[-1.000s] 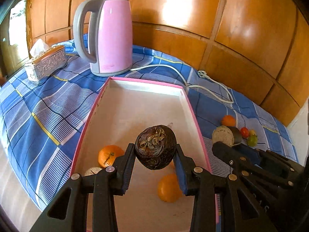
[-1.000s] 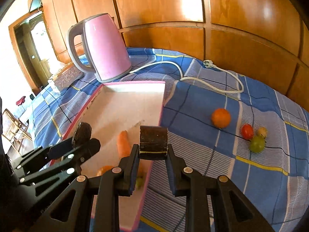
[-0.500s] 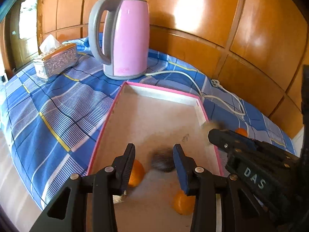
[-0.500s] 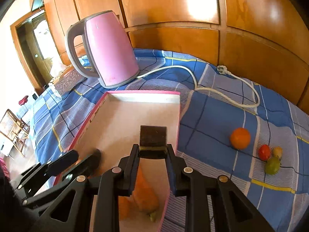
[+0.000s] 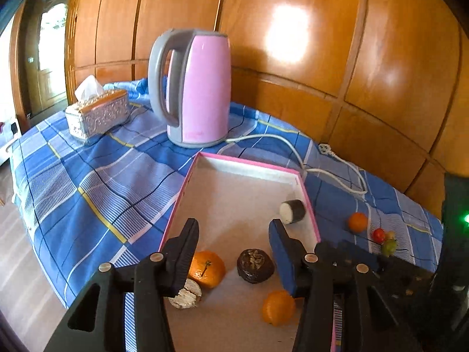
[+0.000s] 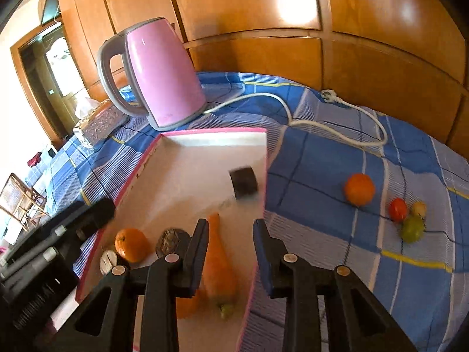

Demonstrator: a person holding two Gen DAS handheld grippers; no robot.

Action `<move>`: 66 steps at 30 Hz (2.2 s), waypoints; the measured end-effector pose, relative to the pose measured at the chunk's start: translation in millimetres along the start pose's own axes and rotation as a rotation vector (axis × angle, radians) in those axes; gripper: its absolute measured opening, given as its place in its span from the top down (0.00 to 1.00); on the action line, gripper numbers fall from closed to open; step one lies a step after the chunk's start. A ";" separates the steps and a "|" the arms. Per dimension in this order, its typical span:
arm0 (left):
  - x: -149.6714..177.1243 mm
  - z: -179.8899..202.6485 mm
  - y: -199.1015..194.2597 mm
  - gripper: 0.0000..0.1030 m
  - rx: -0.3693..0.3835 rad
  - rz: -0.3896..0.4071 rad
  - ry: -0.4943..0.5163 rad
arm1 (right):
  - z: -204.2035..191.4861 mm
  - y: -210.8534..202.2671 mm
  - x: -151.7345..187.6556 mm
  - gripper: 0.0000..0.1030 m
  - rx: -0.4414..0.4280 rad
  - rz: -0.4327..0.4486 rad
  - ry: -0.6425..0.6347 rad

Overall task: Organize fruits
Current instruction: 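Open both tools to drop the dark fruit and cylinder into the tray, then withdraw both tools from the tray toward the orange and green tomato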

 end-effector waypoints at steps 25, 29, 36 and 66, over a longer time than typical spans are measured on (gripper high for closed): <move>4.4 42.1 -43.2 0.51 0.070 0.060 0.104 | 37.5 -42.2 31.3 0.69 0.078 0.065 0.108; 6.4 47.7 -45.2 0.51 0.078 0.060 0.118 | 42.6 -46.6 33.0 0.68 0.084 0.071 0.122; 10.5 56.3 -44.6 0.51 0.090 0.047 0.143 | 52.3 -52.0 37.1 0.68 0.098 0.077 0.144; 36.4 126.3 12.0 0.51 0.180 -0.117 0.288 | 150.5 -52.6 60.1 0.68 0.243 0.045 0.338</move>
Point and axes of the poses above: each gripper's, at about its wrist camera, not at the fingertips, and y roughly the way its jaws point, z to its right, x to its underside, the point moved 1 cm from there along y, roughly the way its jaws point, and after that the axes turned 5 degrees about y, right-handed, at the moved point
